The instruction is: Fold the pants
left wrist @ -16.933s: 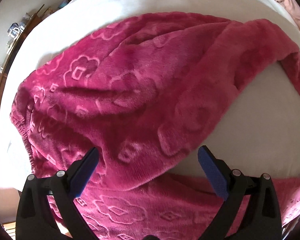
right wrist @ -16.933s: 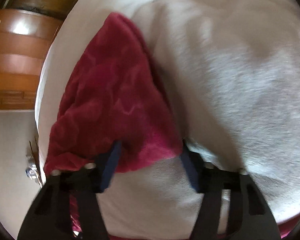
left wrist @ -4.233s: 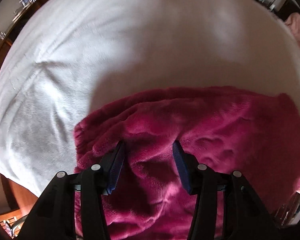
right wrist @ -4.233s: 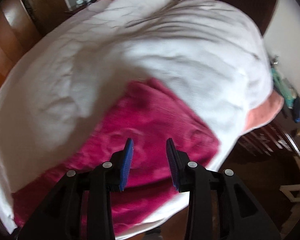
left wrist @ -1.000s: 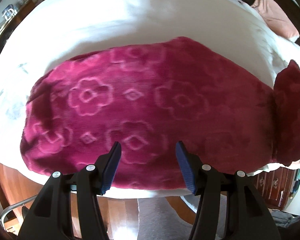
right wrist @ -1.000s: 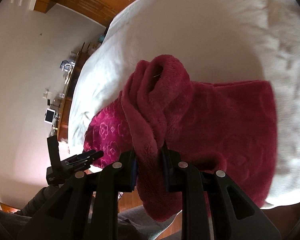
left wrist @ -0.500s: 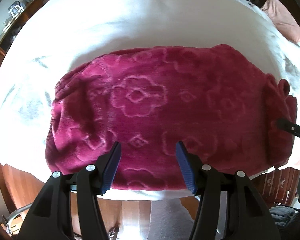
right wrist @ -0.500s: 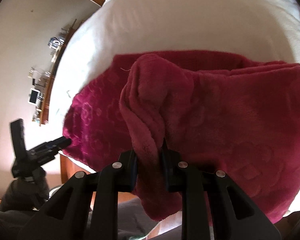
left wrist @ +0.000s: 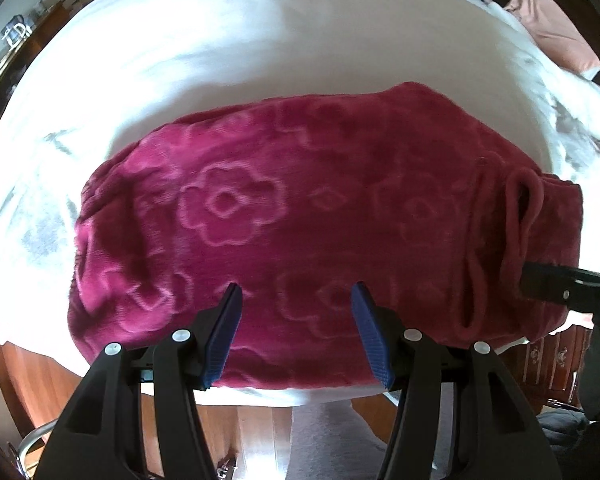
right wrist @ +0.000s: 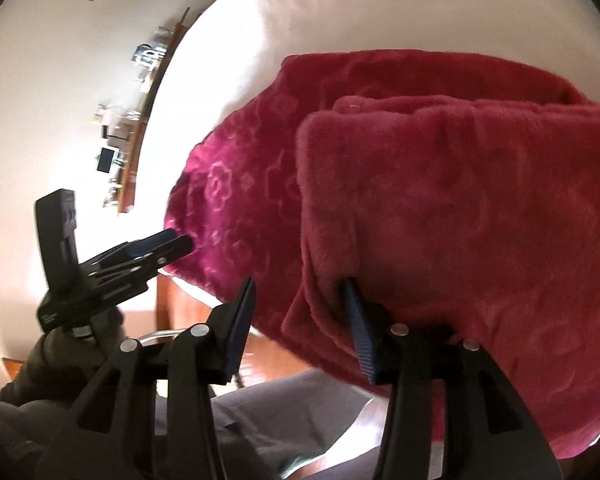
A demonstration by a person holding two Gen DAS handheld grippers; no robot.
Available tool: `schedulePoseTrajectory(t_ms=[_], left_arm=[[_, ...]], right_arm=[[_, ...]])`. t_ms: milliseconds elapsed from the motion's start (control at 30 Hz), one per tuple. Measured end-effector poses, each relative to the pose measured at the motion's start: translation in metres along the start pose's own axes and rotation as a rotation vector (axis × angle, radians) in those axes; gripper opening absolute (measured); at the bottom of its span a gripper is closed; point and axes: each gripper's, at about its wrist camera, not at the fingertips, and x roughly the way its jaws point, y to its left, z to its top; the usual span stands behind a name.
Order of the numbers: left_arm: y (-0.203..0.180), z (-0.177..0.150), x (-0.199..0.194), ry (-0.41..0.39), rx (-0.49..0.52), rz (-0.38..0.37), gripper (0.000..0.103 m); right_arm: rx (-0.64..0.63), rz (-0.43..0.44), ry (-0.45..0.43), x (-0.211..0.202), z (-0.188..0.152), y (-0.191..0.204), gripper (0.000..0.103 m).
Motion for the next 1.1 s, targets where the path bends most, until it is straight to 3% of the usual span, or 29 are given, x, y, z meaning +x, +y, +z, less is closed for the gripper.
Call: schedulePoseTrajectory(t_ms=[233, 533, 667, 767, 1033, 1100], left_arm=[[-0.058, 0.008, -0.007, -0.037, 0.017, -0.053, 0.057], [-0.132, 0.009, 0.001, -0.041, 0.006, -0.146, 0.061], [-0.147, 0.007, 0.016, -0.013, -0.078, -0.196, 0.064], [-0.152, 0.002, 0.024, 0.0, -0.159, -0.229, 0.064], [-0.141, -0.021, 0.02, 0.004, -0.243, -0.136, 0.065], [-0.132, -0.027, 0.016, 0.004, -0.269, -0.121, 0.065]], right_arm=[[0.045, 0.087, -0.023, -0.044, -0.007, -0.014, 0.047], [0.036, 0.025, -0.035, -0.106, -0.02, -0.047, 0.047], [-0.011, -0.033, 0.009, -0.117, -0.028, -0.059, 0.047], [-0.056, -0.066, 0.043, -0.115, -0.029, -0.062, 0.047], [-0.208, -0.108, 0.138, -0.052, -0.016, -0.043, 0.047], [-0.233, -0.067, 0.178, -0.034, -0.021, -0.033, 0.047]])
